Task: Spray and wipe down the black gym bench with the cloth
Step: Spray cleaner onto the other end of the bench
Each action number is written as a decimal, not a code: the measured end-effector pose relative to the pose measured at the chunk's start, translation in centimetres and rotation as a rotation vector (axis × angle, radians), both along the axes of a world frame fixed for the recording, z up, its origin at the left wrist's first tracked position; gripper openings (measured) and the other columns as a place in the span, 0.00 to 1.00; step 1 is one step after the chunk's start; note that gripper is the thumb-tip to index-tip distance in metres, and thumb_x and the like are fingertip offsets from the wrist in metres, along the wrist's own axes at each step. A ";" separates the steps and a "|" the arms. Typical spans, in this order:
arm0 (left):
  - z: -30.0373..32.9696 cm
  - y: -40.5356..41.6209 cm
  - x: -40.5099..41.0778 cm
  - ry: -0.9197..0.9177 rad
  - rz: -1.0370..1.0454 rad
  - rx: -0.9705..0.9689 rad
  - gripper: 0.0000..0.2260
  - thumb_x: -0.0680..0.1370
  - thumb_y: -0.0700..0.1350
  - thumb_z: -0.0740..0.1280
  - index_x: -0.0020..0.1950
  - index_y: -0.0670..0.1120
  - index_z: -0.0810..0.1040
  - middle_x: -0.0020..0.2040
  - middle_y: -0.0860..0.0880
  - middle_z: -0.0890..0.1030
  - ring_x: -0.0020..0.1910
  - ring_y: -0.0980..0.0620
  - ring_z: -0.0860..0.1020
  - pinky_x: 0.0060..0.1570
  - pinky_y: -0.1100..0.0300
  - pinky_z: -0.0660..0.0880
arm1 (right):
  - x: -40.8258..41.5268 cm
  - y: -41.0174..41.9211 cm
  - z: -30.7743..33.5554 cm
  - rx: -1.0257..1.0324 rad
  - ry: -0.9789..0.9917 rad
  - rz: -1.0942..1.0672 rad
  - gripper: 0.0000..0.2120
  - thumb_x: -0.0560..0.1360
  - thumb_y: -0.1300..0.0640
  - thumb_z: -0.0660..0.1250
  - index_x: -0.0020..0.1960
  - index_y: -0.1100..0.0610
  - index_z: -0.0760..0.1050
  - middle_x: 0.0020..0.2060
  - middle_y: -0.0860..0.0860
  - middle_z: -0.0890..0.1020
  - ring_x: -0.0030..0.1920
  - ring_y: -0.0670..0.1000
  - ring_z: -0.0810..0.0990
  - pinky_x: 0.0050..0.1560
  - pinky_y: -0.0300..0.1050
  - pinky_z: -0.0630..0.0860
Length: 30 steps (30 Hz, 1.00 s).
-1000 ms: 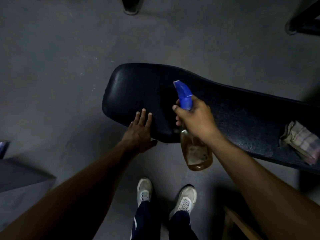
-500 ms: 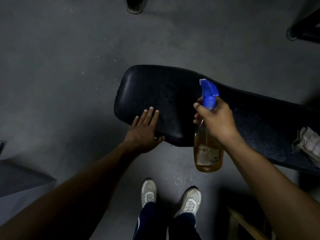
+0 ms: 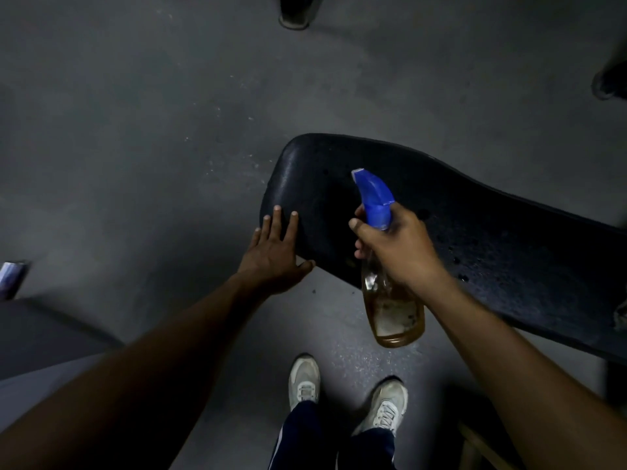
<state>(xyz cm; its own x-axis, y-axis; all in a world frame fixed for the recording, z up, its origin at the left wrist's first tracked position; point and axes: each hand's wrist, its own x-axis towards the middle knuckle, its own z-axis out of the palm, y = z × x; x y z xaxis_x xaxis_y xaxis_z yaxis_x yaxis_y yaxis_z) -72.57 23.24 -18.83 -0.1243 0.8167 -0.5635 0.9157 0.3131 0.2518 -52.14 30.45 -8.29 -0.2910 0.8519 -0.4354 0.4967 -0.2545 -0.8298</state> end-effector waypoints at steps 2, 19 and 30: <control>-0.1 -0.1 -0.3 -0.037 0.022 0.010 0.47 0.78 0.65 0.62 0.81 0.49 0.33 0.80 0.43 0.31 0.80 0.42 0.37 0.78 0.46 0.43 | -0.3 -0.9 -0.4 0.007 -0.011 0.049 0.04 0.78 0.53 0.74 0.50 0.49 0.79 0.36 0.53 0.86 0.36 0.53 0.88 0.49 0.62 0.86; 0.0 -2.1 -0.3 -0.026 0.106 0.044 0.43 0.80 0.60 0.61 0.81 0.42 0.38 0.81 0.42 0.37 0.81 0.43 0.43 0.79 0.47 0.45 | 4.5 -9.2 -3.6 -0.078 -0.090 0.015 0.04 0.77 0.52 0.74 0.49 0.46 0.79 0.38 0.51 0.85 0.36 0.49 0.87 0.54 0.64 0.83; 1.0 -2.7 4.5 -0.018 0.014 0.105 0.43 0.80 0.61 0.60 0.81 0.41 0.39 0.82 0.42 0.38 0.81 0.44 0.42 0.79 0.46 0.44 | 9.5 -11.2 -3.8 -0.059 -0.047 -0.126 0.09 0.77 0.53 0.75 0.54 0.43 0.78 0.38 0.53 0.87 0.38 0.46 0.87 0.52 0.51 0.82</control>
<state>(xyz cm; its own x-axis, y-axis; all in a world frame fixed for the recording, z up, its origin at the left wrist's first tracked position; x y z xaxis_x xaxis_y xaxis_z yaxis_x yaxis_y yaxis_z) -68.12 20.50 -17.86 -0.1262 0.8696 -0.4774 0.9065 0.2965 0.3005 -42.63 19.26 -12.06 -0.1618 0.8531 -0.4960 0.4955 -0.3644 -0.7885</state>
